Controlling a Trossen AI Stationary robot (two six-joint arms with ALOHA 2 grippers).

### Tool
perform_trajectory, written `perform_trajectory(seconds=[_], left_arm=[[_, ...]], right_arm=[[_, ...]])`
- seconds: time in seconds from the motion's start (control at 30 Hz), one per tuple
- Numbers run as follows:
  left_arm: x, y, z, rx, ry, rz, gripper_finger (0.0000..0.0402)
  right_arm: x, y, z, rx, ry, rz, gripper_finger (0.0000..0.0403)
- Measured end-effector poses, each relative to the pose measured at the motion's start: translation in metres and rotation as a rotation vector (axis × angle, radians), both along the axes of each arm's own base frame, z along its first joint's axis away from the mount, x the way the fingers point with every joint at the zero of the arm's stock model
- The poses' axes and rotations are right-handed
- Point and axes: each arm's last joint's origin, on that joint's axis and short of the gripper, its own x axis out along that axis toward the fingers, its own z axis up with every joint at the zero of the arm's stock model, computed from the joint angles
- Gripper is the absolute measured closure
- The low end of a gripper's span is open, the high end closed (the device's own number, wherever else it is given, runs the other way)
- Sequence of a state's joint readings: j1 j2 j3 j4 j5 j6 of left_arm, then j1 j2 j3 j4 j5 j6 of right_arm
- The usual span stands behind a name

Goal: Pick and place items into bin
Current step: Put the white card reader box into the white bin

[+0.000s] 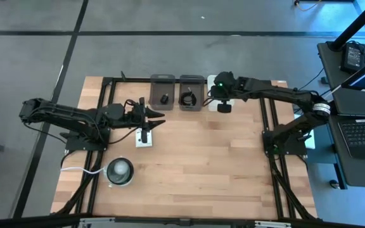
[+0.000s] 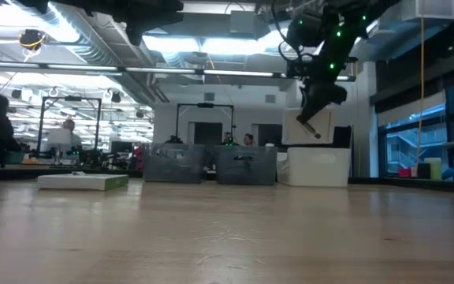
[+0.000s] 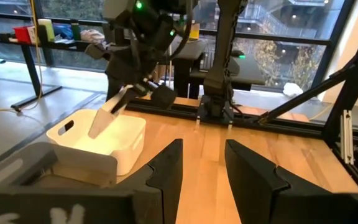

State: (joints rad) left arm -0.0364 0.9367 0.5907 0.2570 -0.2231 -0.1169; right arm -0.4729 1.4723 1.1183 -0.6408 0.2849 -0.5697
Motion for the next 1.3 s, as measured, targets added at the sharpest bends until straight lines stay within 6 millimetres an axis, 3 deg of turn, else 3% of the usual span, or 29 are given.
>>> perform_trajectory(seconds=[0.23, 0.63, 1.3], left_arm=[[0.000, 0.000, 0.000, 0.000, 0.000, 0.000, 0.0286], [0.000, 0.000, -0.002, 0.000, 0.018, 0.000, 0.0286], [0.000, 0.001, -0.002, 0.002, 0.024, 0.019, 0.0286]], right_arm=[[-0.009, -0.007, -0.027, -0.013, 0.023, -0.004, 0.0336], [-0.023, -0.002, -0.069, -0.002, 0.040, -0.011, 0.0336], [-0.019, -0.003, -0.064, -0.021, 0.011, -0.007, 0.0335]])
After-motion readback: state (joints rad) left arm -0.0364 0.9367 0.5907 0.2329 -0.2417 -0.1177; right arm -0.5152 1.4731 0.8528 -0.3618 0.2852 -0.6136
